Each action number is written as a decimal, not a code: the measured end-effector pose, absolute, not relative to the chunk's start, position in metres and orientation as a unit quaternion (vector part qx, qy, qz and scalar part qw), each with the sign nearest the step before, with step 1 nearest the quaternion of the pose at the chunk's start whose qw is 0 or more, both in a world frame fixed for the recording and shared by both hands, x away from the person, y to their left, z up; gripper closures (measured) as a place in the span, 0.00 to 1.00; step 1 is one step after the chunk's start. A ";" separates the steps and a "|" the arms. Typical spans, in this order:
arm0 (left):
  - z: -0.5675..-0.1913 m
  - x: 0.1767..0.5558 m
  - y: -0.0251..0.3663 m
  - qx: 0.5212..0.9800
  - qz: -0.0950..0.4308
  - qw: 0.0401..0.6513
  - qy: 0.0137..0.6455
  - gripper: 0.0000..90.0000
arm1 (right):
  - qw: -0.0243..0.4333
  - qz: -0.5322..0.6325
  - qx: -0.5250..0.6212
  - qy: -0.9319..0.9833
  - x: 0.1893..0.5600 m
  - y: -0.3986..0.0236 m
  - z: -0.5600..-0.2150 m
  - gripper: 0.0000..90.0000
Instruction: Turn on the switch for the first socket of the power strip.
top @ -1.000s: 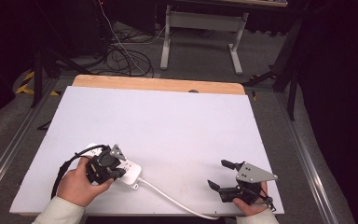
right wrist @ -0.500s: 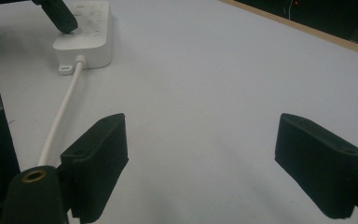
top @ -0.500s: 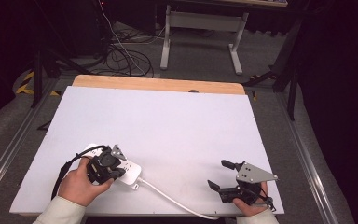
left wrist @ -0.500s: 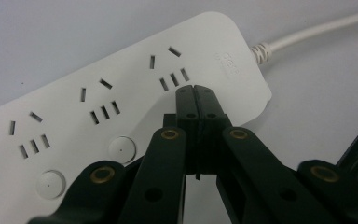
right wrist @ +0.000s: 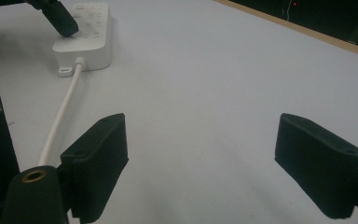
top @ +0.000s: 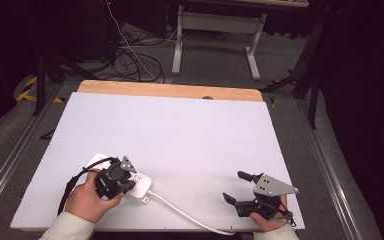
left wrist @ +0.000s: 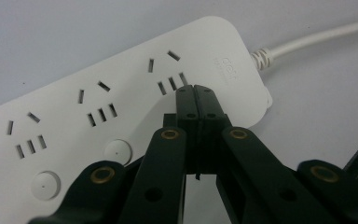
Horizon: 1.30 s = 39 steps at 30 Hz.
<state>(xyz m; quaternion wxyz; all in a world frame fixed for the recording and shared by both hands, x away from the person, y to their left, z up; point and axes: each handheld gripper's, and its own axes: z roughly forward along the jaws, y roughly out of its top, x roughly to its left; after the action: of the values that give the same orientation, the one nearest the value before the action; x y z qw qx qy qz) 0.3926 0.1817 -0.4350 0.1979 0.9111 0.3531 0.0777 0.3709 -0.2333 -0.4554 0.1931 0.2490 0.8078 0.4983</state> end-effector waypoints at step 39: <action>-0.440 0.388 0.180 0.893 0.086 0.218 0.384 1.00 | 0.190 0.498 0.249 0.808 0.371 -0.232 -0.456 0.19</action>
<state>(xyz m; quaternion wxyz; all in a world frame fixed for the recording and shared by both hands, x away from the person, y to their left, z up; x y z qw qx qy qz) 0.3885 0.1796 -0.4398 0.2177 0.8931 0.3841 0.0864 0.3713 -0.2322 -0.4564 0.1903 0.2495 0.8083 0.4981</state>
